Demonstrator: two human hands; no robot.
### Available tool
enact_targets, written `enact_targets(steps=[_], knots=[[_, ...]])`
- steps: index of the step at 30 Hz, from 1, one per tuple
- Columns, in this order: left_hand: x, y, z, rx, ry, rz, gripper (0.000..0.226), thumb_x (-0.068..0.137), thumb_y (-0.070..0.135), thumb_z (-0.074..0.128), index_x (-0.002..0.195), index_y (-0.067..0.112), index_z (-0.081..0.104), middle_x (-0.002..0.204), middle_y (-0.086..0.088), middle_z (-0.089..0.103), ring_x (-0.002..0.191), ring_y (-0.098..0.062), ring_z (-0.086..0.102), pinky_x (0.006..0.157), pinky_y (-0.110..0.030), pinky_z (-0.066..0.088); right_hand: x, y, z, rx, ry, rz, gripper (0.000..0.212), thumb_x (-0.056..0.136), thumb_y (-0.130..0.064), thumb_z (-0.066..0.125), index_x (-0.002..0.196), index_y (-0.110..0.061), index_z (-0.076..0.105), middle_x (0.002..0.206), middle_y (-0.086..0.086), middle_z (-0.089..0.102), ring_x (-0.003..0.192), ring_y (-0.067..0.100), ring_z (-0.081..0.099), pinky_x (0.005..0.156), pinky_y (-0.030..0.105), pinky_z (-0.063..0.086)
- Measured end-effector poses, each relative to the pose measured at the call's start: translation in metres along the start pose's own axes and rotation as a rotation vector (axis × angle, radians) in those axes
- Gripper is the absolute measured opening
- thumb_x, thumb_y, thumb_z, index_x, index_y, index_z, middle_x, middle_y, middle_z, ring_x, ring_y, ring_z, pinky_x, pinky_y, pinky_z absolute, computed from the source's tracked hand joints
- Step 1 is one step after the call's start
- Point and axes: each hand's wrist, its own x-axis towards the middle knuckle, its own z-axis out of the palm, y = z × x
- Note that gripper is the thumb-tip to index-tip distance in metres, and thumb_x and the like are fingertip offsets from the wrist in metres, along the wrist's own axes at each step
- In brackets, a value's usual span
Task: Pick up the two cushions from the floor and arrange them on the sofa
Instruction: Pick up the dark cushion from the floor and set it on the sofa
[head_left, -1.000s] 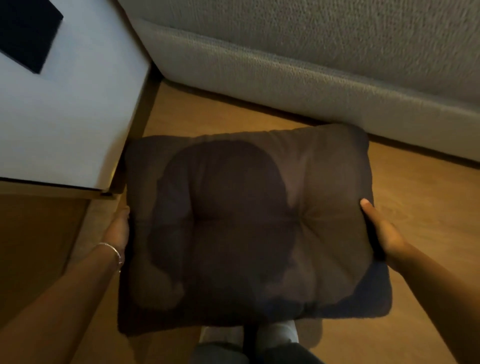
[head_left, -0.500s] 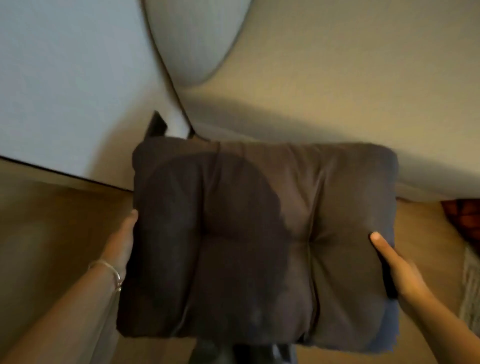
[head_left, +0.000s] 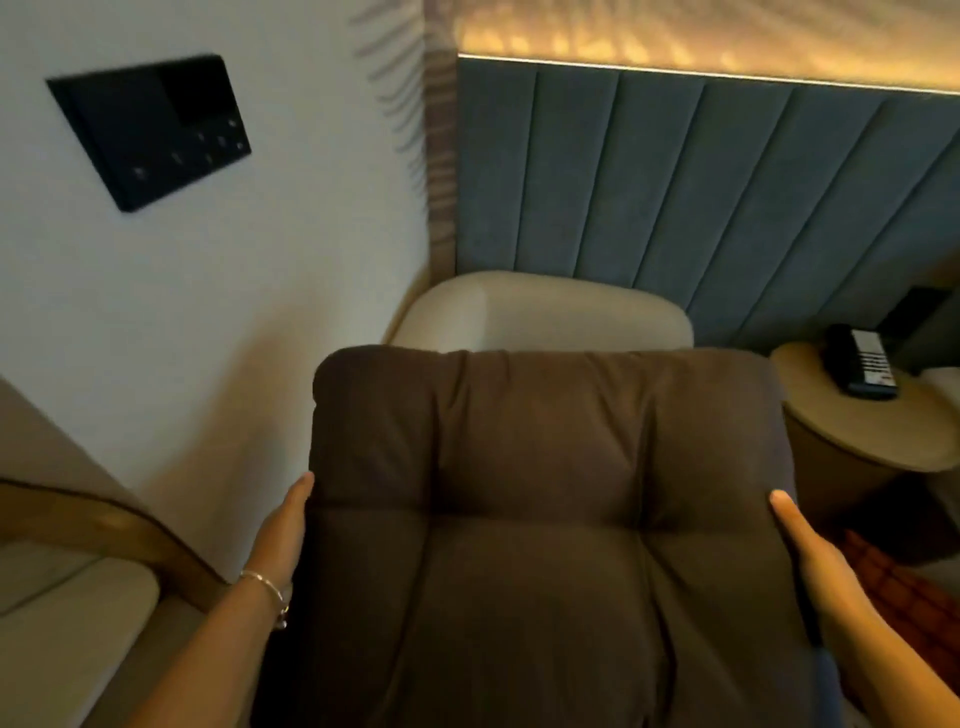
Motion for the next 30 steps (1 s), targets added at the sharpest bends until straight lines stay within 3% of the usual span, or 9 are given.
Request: enact_targets(steps=[2, 4, 7, 8, 12, 16, 24, 30], knots=[[0.005, 0.016, 0.0, 0.038, 0.012, 0.062, 0.073, 0.082, 0.063, 0.042, 0.139, 0.017, 0.044, 0.143, -0.007, 0.048, 0.129, -0.03, 0.044, 0.111, -0.048, 0.031, -0.006, -0.009, 0.001, 0.041, 0.005, -0.039, 0.125, 0.027, -0.087, 0.057, 0.127, -0.013, 0.053, 0.127, 0.018, 0.057, 0.109, 0.034, 0.056, 0.097, 0.046, 0.042], [0.015, 0.032, 0.004, 0.053, -0.005, 0.096, 0.079, 0.075, 0.068, 0.043, 0.136, 0.018, 0.048, 0.139, -0.007, 0.051, 0.125, -0.029, 0.048, 0.107, -0.047, 0.035, -0.008, -0.019, 0.004, 0.098, 0.022, -0.068, 0.115, 0.037, -0.088, 0.053, 0.126, -0.015, 0.054, 0.126, 0.017, 0.057, 0.105, 0.032, 0.056, 0.095, 0.046, 0.042], [0.025, 0.043, 0.016, 0.049, -0.048, 0.106, 0.077, 0.076, 0.069, 0.041, 0.135, 0.019, 0.048, 0.138, -0.007, 0.051, 0.123, -0.031, 0.049, 0.104, -0.047, 0.038, -0.005, -0.028, 0.005, 0.144, 0.079, -0.105, 0.077, 0.054, -0.083, 0.049, 0.094, -0.019, 0.064, 0.105, 0.016, 0.064, 0.085, 0.026, 0.057, 0.089, 0.048, 0.044], [0.029, 0.046, 0.022, 0.047, -0.055, 0.106, 0.075, 0.079, 0.068, 0.04, 0.136, 0.019, 0.046, 0.139, -0.007, 0.05, 0.124, -0.032, 0.047, 0.105, -0.048, 0.037, -0.002, -0.03, 0.004, 0.135, 0.089, -0.118, 0.076, 0.053, -0.084, 0.047, 0.09, -0.021, 0.064, 0.099, 0.014, 0.064, 0.085, 0.026, 0.057, 0.09, 0.049, 0.044], [0.049, 0.06, 0.051, 0.04, -0.087, 0.093, 0.074, 0.082, 0.066, 0.037, 0.14, 0.02, 0.041, 0.144, -0.008, 0.046, 0.129, -0.032, 0.044, 0.109, -0.052, 0.033, 0.023, -0.043, -0.006, 0.161, 0.147, -0.162, 0.079, 0.068, -0.079, 0.043, 0.112, -0.016, 0.062, 0.109, 0.013, 0.062, 0.089, 0.024, 0.056, 0.085, 0.042, 0.043], [0.074, 0.077, 0.093, 0.042, -0.103, 0.114, 0.073, 0.085, 0.064, 0.036, 0.143, 0.019, 0.038, 0.147, -0.008, 0.043, 0.132, -0.032, 0.041, 0.11, -0.052, 0.031, 0.062, -0.062, -0.012, 0.219, 0.172, -0.146, 0.074, 0.079, -0.069, 0.039, 0.127, -0.014, 0.053, 0.127, 0.015, 0.057, 0.106, 0.026, 0.053, 0.088, 0.039, 0.038], [0.131, 0.095, 0.14, -0.009, -0.075, 0.068, 0.073, 0.085, 0.065, 0.035, 0.143, 0.021, 0.037, 0.148, -0.007, 0.042, 0.133, -0.031, 0.041, 0.111, -0.052, 0.031, 0.141, -0.11, 0.001, 0.077, 0.138, -0.14, 0.077, 0.082, -0.07, 0.028, 0.134, -0.017, 0.045, 0.139, 0.017, 0.047, 0.124, 0.034, 0.044, 0.099, 0.044, 0.033], [0.188, 0.119, 0.156, -0.021, -0.051, 0.019, 0.074, 0.083, 0.064, 0.037, 0.144, 0.021, 0.036, 0.148, -0.007, 0.041, 0.133, -0.03, 0.04, 0.111, -0.051, 0.031, 0.186, -0.149, 0.042, 0.052, 0.063, -0.157, 0.077, 0.08, -0.072, 0.032, 0.131, -0.017, 0.049, 0.133, 0.015, 0.053, 0.103, 0.023, 0.051, 0.088, 0.037, 0.036]])
